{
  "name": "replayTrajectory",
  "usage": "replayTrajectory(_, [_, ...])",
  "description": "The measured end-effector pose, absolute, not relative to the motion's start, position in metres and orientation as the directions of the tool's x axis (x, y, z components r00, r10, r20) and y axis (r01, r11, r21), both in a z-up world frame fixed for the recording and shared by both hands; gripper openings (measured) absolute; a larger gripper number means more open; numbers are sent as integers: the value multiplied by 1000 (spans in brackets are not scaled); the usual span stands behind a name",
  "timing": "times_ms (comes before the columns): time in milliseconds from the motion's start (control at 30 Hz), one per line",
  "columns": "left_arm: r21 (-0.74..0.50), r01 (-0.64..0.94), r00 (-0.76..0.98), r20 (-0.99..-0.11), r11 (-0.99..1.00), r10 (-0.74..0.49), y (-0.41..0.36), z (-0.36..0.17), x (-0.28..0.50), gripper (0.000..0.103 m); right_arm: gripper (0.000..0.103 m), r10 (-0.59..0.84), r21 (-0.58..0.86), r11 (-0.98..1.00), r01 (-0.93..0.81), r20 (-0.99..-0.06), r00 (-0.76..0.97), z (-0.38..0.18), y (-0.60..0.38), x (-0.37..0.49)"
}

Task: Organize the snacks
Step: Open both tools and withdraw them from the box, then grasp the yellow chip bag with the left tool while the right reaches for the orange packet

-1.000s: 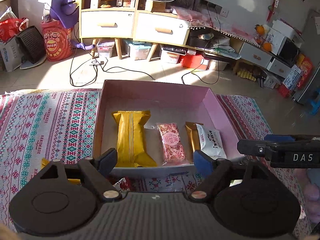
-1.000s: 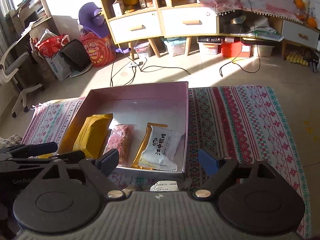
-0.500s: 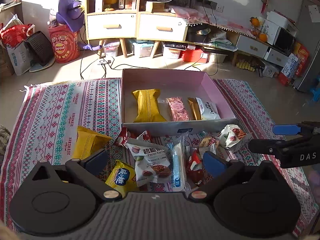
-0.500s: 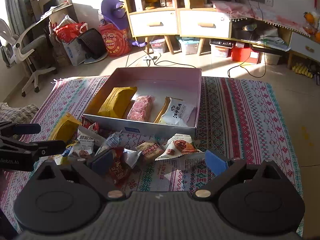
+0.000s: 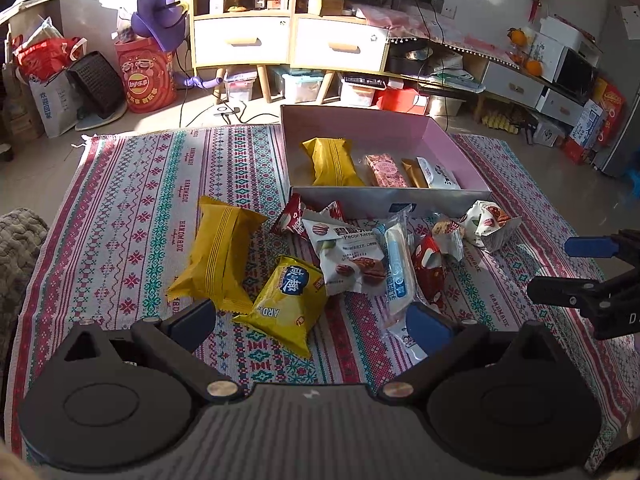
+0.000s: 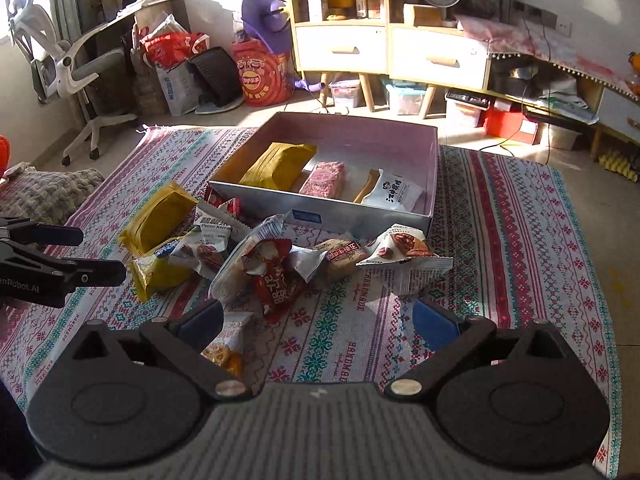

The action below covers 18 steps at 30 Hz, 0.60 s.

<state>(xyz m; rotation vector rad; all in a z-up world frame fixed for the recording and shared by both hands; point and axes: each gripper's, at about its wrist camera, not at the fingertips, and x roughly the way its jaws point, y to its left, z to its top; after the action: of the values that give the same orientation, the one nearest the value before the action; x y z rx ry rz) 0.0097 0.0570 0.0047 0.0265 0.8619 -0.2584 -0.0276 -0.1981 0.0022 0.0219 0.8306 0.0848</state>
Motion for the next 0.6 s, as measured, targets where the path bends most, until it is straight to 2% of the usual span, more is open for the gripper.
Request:
replayTrajectory(333, [-16, 257, 630, -755, 966, -180, 72, -23, -3, 103, 101, 78, 24, 996, -88, -733, 676, -15, -187, -37])
replayTrajectory(467, [-5, 324, 662, -713, 946, -231, 80, -36, -6, 103, 101, 87, -8, 991, -132, -715, 693, -24, -176, -44])
replayTrajectory(600, [-6, 343, 659, -711, 939, -245, 86, -49, -6, 103, 101, 109, -55, 977, -205, -699, 707, -34, -162, -53])
